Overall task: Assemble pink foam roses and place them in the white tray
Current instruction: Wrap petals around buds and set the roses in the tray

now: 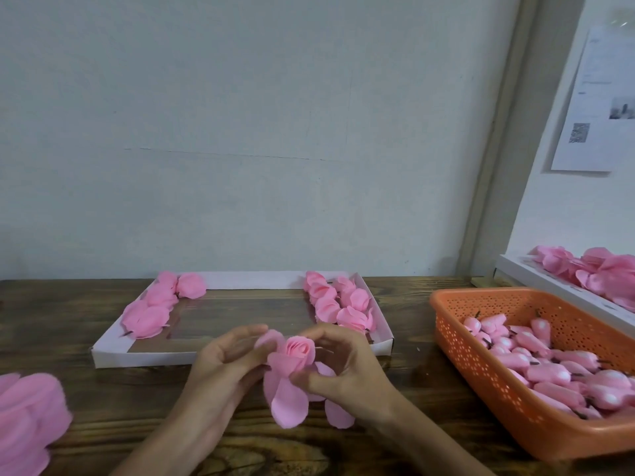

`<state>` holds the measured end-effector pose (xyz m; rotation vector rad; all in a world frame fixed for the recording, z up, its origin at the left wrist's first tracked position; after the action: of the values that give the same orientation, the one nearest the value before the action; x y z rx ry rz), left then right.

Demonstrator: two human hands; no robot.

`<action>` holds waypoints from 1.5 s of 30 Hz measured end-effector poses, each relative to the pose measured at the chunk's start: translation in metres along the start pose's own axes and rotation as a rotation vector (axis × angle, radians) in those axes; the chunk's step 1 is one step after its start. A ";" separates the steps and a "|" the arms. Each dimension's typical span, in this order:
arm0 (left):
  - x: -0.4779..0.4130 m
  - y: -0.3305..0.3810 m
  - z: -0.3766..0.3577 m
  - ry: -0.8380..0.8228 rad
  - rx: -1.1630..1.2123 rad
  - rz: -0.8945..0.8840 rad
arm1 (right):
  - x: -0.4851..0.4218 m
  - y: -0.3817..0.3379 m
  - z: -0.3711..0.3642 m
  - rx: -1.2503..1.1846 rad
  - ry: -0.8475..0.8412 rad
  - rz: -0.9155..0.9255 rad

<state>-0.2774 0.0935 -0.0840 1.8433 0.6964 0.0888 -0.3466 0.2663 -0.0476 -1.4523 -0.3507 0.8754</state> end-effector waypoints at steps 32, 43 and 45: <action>0.009 0.027 -0.010 -0.131 -0.243 -0.276 | 0.003 -0.005 -0.001 0.254 0.080 -0.063; 0.007 0.006 -0.010 -0.159 -0.118 -0.044 | -0.005 0.003 0.017 -0.129 0.135 -0.099; 0.007 0.001 -0.007 -0.108 -0.104 -0.015 | -0.006 0.004 0.017 -0.149 0.122 -0.112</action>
<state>-0.2745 0.1027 -0.0824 1.7301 0.6194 0.0152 -0.3634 0.2739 -0.0474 -1.6000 -0.4083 0.6783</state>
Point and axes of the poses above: each hand's wrist, its own x-axis away from the middle knuckle, its own z-axis out of the back of the hand, y = z × x, the point moved 4 cm from there along -x, towards the middle knuckle, and after that the axes turned 13 degrees about -z, right-handed, at the moved point
